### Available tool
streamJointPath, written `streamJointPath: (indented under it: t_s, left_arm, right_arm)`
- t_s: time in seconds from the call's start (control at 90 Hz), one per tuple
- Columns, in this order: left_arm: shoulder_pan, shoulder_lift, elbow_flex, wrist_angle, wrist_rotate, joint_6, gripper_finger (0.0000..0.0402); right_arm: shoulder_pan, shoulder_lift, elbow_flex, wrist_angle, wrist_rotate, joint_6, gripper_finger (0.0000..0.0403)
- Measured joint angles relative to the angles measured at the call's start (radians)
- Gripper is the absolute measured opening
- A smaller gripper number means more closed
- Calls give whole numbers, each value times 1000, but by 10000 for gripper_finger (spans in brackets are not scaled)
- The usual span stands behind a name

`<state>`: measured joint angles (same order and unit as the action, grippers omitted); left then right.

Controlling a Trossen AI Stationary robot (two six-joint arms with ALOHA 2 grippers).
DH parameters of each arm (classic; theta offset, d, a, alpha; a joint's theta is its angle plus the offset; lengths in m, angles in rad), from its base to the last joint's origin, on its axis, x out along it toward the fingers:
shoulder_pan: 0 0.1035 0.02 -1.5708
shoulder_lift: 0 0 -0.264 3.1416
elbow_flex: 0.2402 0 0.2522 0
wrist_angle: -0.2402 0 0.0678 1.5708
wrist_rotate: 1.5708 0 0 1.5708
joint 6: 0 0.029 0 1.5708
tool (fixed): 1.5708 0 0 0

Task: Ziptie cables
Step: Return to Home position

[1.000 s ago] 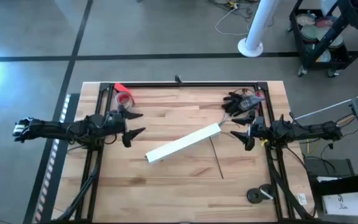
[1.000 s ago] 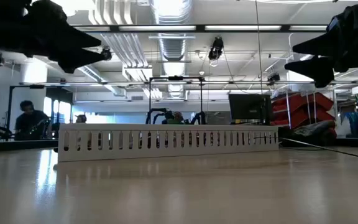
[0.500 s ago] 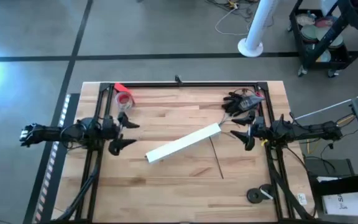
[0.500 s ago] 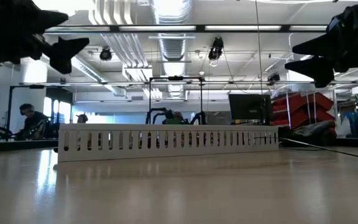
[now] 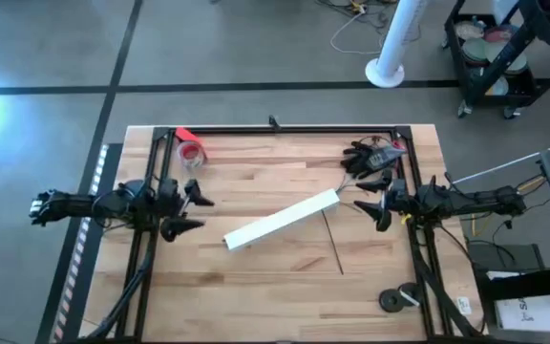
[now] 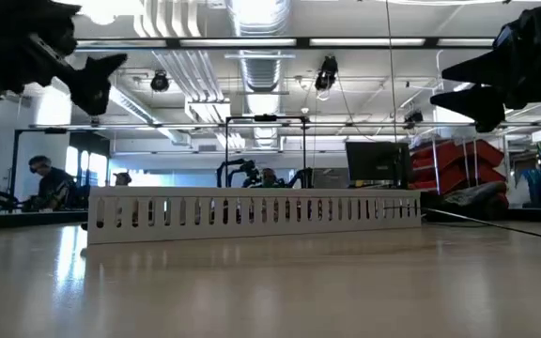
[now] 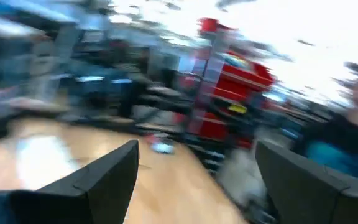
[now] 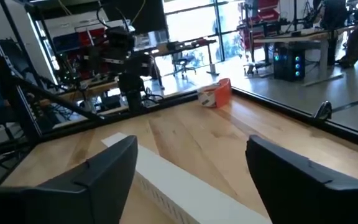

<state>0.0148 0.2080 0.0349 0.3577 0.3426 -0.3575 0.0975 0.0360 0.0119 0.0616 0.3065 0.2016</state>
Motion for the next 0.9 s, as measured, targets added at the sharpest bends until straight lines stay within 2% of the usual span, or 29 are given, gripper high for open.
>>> streamJointPath:
  t_s: [0.078,0.156,0.222,0.344,0.444,0.522,0.611,0.9]
  left_arm:
    - [3,-50,0,30,149,75,309]
    - [3,-115,-5,32,177,134,309]
    - [3,-165,-13,-9,107,175,309]
    - [3,-203,-23,-210,-103,276,309]
    - [3,-189,-24,-220,-267,273,309]
    - [3,-171,-22,-211,-357,272,309]
    - [3,-144,-23,-225,-392,271,309]
    - [3,-74,-20,-221,-392,271,309]
  right_arm:
    - [0,0,0,0,0,0,292]
    - [0,0,0,0,0,0,297]
    - [0,0,0,1,0,0,300]
    - [0,0,0,-1,0,0,306]
    - [0,0,0,0,0,0,310]
    - [0,0,0,0,0,0,311]
    - [0,0,0,0,0,0,309]
    - [0,0,0,0,0,0,296]
